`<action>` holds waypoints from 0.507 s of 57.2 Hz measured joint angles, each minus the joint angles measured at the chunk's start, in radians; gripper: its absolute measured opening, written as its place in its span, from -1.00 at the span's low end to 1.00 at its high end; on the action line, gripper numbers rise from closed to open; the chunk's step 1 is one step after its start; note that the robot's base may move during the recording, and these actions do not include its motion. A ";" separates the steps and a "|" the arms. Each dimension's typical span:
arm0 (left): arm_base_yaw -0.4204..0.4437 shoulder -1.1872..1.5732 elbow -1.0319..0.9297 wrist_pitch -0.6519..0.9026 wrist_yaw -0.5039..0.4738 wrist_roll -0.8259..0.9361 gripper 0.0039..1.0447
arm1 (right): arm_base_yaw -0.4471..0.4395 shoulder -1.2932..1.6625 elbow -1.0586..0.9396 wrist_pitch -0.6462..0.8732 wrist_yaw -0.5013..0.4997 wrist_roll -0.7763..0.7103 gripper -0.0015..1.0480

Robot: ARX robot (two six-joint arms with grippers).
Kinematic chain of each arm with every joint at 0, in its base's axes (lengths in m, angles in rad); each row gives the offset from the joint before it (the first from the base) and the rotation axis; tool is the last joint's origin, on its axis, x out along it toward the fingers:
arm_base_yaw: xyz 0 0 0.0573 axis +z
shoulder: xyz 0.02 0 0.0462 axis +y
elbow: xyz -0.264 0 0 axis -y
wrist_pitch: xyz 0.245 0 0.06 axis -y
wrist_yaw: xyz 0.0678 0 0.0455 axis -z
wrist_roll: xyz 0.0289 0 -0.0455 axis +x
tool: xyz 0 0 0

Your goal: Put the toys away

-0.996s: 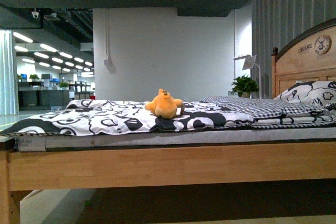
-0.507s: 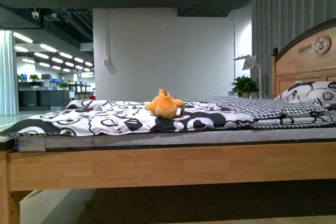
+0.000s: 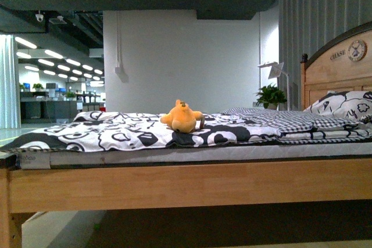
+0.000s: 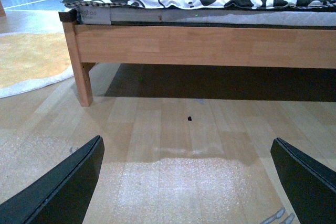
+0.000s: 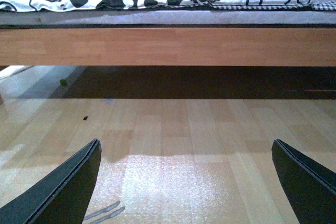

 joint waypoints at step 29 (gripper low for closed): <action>0.000 0.000 0.000 0.000 0.000 0.000 0.88 | 0.000 0.000 0.000 0.000 -0.001 0.000 0.87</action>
